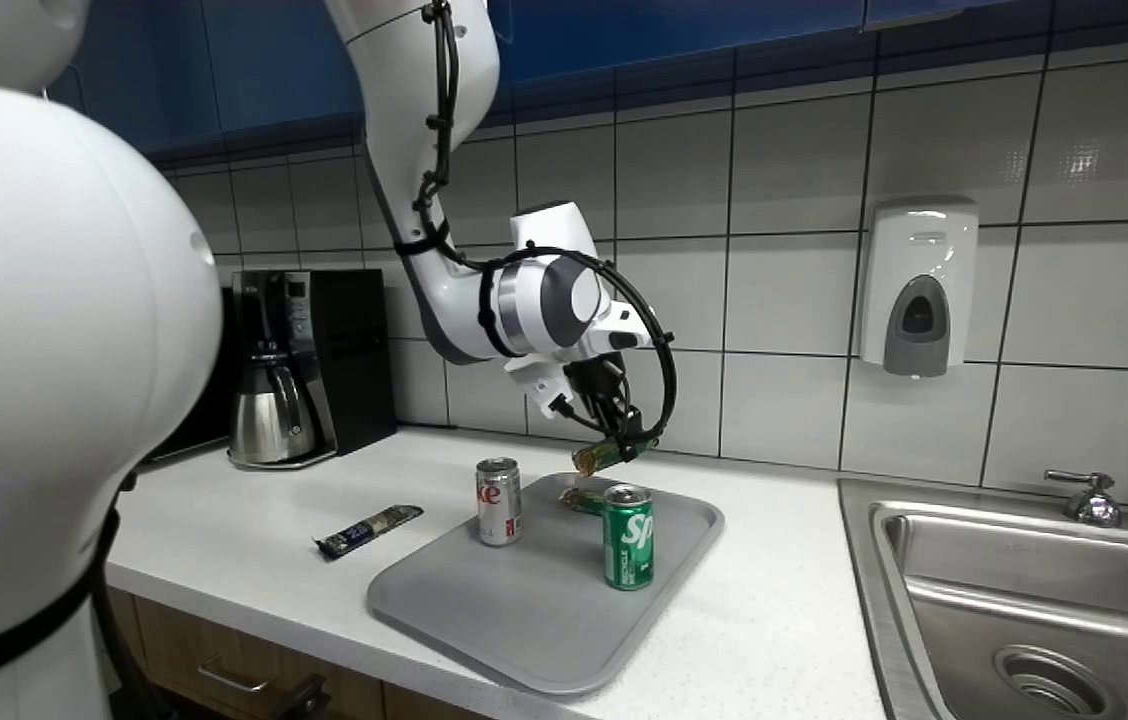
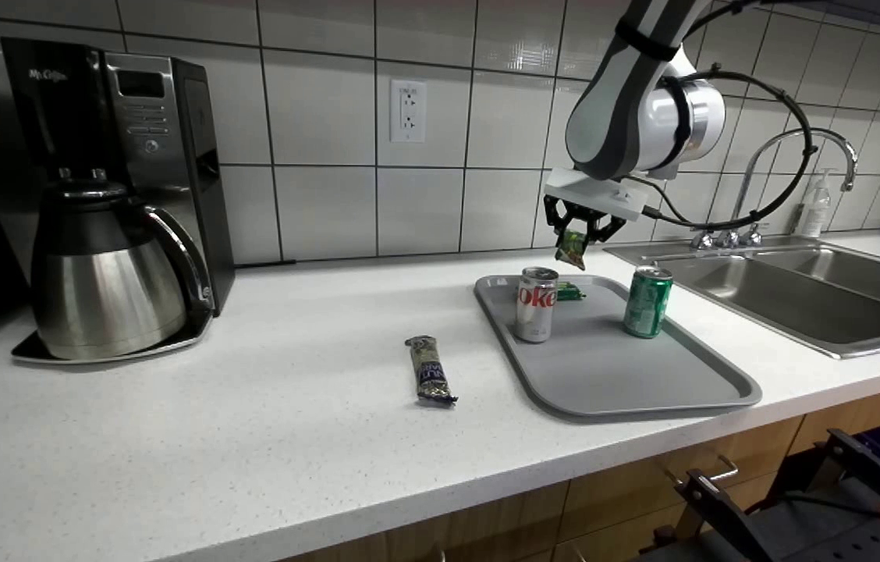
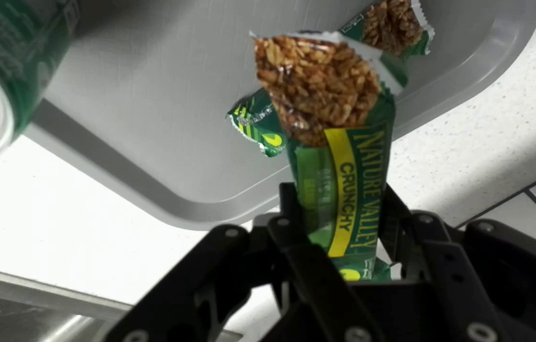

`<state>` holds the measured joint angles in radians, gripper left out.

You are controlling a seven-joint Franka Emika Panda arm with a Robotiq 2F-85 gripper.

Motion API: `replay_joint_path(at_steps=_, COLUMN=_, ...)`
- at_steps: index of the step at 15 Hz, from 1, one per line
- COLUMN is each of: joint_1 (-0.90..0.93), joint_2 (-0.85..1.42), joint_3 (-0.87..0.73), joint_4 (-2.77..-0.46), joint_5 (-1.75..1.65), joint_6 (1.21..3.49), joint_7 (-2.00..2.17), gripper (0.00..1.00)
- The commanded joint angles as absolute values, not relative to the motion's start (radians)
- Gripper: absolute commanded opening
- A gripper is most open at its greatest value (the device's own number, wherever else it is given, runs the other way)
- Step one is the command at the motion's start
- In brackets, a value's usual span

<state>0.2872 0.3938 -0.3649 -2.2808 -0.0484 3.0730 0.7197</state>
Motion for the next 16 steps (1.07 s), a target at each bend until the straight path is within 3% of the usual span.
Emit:
replay_joint_path(at_steps=1, joint_1=0.232, joint_2=0.395, joint_3=-0.325, joint_4=-2.258, joint_5=0.008, joint_6=3.088, joint_7=0.645, gripper=0.17)
replay_joint_path(at_steps=16, joint_1=0.099, joint_2=0.423, joint_3=-0.3, joint_4=-2.209, joint_5=0.121, joint_6=3.096, joint_7=0.497, gripper=0.17)
